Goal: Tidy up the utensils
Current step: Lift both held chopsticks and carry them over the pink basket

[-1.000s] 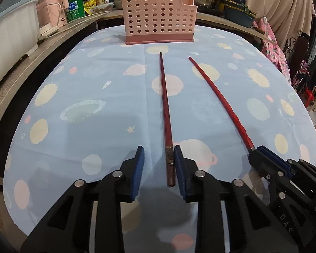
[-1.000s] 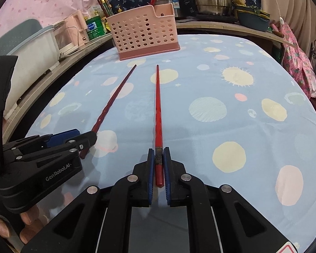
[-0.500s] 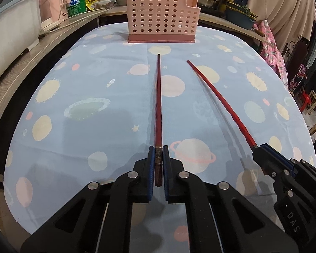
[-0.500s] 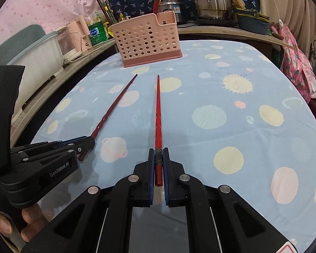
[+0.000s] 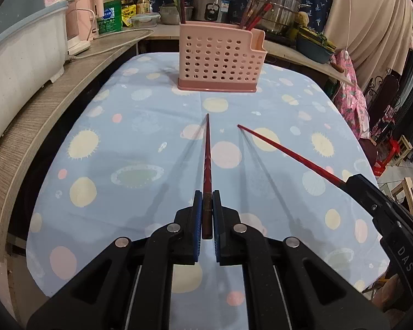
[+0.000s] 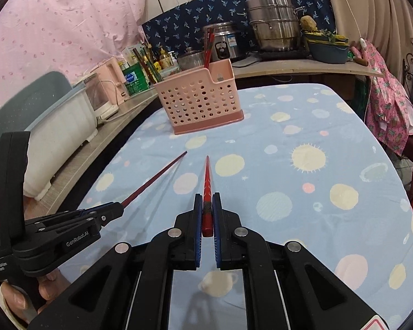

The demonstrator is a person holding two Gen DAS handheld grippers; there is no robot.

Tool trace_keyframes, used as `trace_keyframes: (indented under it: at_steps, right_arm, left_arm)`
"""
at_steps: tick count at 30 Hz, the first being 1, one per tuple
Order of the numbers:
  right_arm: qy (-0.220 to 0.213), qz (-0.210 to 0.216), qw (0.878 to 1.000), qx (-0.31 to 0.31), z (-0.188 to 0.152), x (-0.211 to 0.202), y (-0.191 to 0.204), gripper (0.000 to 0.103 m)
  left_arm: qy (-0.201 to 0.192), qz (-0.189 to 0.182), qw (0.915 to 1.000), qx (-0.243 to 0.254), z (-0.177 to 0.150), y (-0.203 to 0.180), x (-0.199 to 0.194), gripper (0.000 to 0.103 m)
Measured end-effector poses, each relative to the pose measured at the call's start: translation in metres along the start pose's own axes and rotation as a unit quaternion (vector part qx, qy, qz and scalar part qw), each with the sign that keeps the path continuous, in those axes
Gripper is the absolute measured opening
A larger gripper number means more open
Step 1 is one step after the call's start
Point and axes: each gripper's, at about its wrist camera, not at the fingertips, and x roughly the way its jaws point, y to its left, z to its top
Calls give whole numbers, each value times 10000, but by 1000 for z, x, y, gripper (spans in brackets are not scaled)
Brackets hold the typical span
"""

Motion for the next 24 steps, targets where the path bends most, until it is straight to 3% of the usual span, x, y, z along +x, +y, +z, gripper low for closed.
trace_keyframes:
  at_steps: [12, 24]
  right_arm:
    - [-801, 55, 9968, 44, 77, -20, -2, 7]
    - [-1215, 239, 9923, 67, 150, -8, 6, 7]
  left_arm:
    - [-552, -101, 9982, -229, 68, 20, -32, 7]
    - [-991, -74, 9948, -217, 149, 23, -39, 7]
